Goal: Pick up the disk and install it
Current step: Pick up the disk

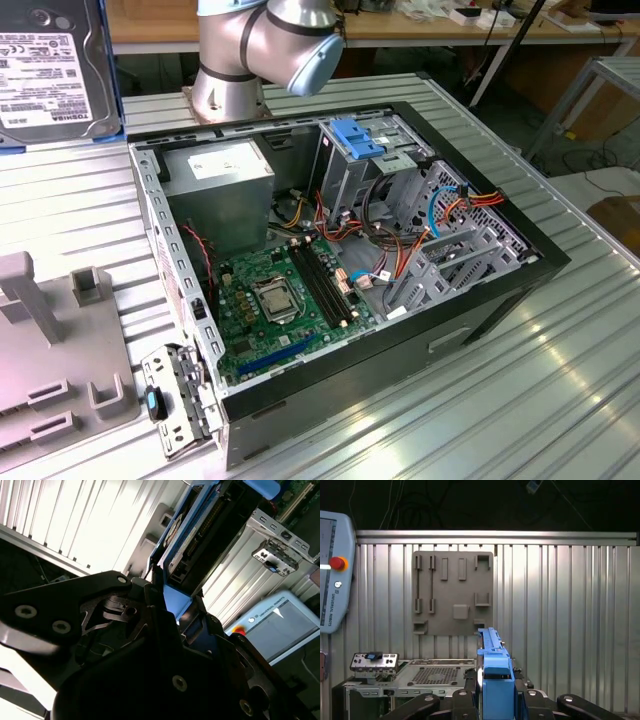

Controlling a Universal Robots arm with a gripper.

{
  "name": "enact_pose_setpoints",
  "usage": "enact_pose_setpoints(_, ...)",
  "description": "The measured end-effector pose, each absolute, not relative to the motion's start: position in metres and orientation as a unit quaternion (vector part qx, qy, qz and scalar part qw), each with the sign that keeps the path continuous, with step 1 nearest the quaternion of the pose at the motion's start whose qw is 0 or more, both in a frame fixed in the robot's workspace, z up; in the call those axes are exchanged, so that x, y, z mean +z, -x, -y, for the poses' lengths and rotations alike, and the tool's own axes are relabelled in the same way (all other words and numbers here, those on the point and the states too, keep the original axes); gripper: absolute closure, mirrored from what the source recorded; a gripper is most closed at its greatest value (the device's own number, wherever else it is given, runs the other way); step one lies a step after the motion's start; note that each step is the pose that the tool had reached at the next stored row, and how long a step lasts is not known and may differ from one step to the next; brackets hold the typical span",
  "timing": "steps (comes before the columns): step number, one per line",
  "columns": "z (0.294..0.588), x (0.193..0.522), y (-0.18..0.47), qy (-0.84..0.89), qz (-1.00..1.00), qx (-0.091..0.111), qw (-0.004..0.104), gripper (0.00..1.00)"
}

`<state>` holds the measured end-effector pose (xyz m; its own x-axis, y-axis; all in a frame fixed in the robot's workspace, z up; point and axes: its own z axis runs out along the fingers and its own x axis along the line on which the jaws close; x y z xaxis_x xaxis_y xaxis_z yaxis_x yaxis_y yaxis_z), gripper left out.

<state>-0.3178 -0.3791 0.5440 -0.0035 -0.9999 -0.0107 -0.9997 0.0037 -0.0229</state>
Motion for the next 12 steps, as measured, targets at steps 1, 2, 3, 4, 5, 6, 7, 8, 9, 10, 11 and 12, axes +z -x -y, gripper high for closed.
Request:
enact_pose_setpoints(1, 0.379, 0.544, 0.315, 0.706, -0.708, -0.004, 0.012, 0.63)
enact_pose_setpoints(2, 0.379, 0.544, 0.311, 0.706, -0.708, -0.004, 0.012, 0.63)
enact_pose_setpoints(3, 0.379, 0.544, 0.308, 0.706, -0.708, -0.004, 0.012, 0.63)
enact_pose_setpoints(4, 0.379, 0.544, 0.304, 0.706, -0.708, -0.004, 0.012, 0.63)
enact_pose_setpoints(5, 0.379, 0.544, 0.300, 0.706, -0.708, -0.004, 0.012, 0.63)
enact_pose_setpoints(6, 0.379, 0.544, 0.297, 0.706, -0.708, -0.004, 0.012, 0.63)
enact_pose_setpoints(7, 0.379, 0.544, 0.294, 0.706, -0.708, -0.004, 0.012, 0.63)
enact_pose_setpoints(8, 0.379, 0.544, 0.289, 0.706, -0.708, -0.004, 0.012, 0.63)
enact_pose_setpoints(9, 0.379, 0.544, 0.286, 0.706, -0.708, -0.004, 0.012, 0.63)
enact_pose_setpoints(10, 0.379, 0.544, 0.283, 0.706, -0.708, -0.004, 0.012, 0.63)
enact_pose_setpoints(11, 0.379, 0.544, 0.279, 0.706, -0.708, -0.004, 0.012, 0.63)
enact_pose_setpoints(12, 0.379, 0.544, 0.276, 0.706, -0.708, -0.004, 0.012, 0.63)
